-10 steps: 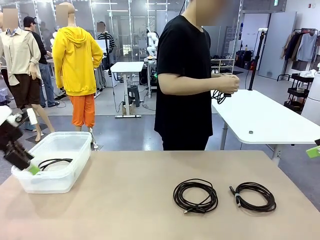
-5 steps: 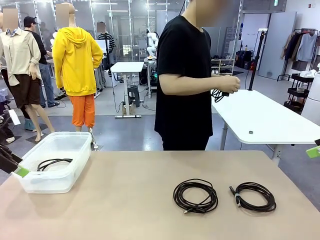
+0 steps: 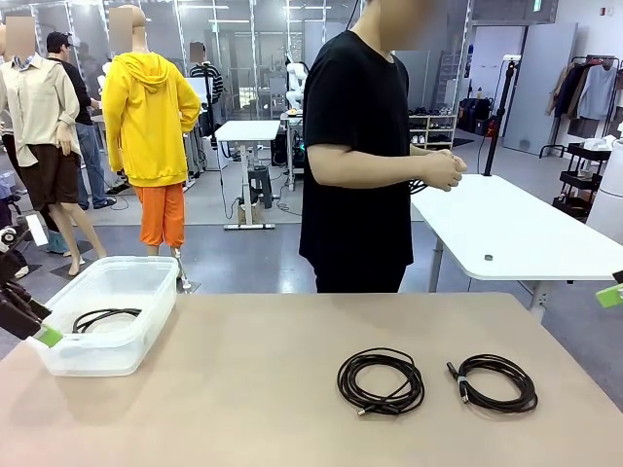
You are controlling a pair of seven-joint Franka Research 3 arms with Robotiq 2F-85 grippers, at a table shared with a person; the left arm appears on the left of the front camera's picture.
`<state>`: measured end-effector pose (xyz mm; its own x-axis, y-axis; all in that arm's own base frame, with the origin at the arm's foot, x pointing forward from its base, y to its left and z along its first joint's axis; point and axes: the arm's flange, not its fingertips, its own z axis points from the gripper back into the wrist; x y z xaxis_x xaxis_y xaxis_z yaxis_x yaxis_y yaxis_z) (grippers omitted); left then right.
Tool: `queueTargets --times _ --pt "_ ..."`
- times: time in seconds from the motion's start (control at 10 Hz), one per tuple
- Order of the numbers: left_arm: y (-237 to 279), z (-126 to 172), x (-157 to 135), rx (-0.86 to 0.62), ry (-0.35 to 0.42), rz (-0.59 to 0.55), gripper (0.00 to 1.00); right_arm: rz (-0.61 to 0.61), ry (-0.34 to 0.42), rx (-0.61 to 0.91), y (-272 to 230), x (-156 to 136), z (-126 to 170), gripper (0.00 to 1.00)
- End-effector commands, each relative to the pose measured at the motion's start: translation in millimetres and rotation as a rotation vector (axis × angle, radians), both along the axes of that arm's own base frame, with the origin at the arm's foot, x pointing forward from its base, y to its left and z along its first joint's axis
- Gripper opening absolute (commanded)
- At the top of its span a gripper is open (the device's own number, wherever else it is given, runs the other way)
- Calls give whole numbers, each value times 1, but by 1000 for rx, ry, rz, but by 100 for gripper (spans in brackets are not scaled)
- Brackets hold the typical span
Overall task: Organize and store the cables.
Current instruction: Place the Power Cable into the Organizing box.
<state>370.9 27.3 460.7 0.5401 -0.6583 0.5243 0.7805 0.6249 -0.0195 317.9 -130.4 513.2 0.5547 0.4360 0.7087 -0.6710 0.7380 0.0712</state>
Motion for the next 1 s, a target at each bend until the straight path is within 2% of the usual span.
queueTargets --times 0.0,0.1,0.2,0.3,0.5,0.6,0.8,0.9 --pt "-1 -2 -1 15 10 19 100 -16 63 -38 32 -4 9 100" --pt "-1 -2 -1 15 10 19 100 -111 182 -121 65 15 5 100" --pt "-1 -2 -1 15 10 19 100 -147 249 -152 95 33 1 100" --pt "-1 -2 -1 15 10 19 100 -177 224 -181 113 43 2 100" --pt "-1 -2 -1 15 10 19 100 -160 153 -153 124 33 10 100" --pt "-1 -2 -1 15 10 19 100 -159 105 -141 128 29 12 100" --pt "-1 -2 -1 15 10 19 100 -135 -58 -42 134 19 19 100" --pt "-1 -2 -1 15 10 19 100 -144 -77 -59 139 18 16 100"
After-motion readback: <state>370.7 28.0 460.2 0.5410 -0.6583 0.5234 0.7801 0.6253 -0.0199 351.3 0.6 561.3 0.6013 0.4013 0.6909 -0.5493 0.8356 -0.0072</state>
